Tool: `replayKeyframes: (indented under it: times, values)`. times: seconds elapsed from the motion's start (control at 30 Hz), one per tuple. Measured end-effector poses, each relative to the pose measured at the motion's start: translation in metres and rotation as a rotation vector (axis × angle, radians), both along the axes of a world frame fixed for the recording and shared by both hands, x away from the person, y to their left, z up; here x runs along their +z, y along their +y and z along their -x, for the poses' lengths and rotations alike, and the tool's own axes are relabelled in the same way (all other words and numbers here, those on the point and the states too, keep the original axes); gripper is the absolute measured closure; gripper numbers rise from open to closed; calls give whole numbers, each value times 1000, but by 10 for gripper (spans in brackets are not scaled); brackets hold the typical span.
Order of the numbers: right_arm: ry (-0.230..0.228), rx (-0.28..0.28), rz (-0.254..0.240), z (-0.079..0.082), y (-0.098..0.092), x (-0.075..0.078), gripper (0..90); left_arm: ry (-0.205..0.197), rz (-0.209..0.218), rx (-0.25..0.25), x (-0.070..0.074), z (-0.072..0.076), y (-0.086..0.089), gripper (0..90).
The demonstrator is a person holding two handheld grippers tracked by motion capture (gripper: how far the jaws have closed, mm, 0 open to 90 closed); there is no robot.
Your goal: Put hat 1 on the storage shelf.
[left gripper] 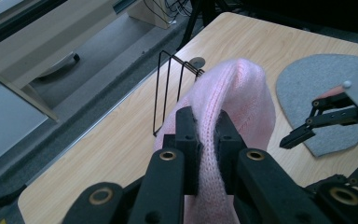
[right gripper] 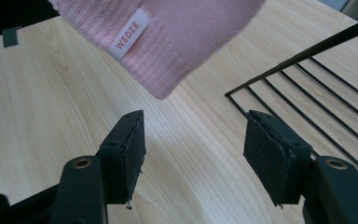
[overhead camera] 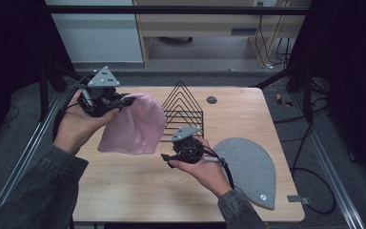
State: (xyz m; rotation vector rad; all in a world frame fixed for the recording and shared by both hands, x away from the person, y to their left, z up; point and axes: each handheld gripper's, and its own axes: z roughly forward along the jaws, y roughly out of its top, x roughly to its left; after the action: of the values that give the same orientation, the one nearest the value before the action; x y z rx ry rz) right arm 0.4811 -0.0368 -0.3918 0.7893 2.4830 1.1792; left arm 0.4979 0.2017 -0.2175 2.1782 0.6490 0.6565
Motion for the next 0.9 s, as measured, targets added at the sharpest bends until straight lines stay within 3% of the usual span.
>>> replayKeyframes:
  times: [0.33,0.6,0.77,0.9]
  values:
    - [18,15,-33,-8,8,2,464,-3,18,-37,6,4,-16,834]
    - [1,41,-52,-9,7,5,797,-1,34,-27,4,1,-14,832]
    - [-7,59,-64,-12,-5,21,827,6,67,-10,10,-7,-6,829]
    - [-23,64,-54,-16,-17,41,833,10,124,1,19,-19,-3,827]
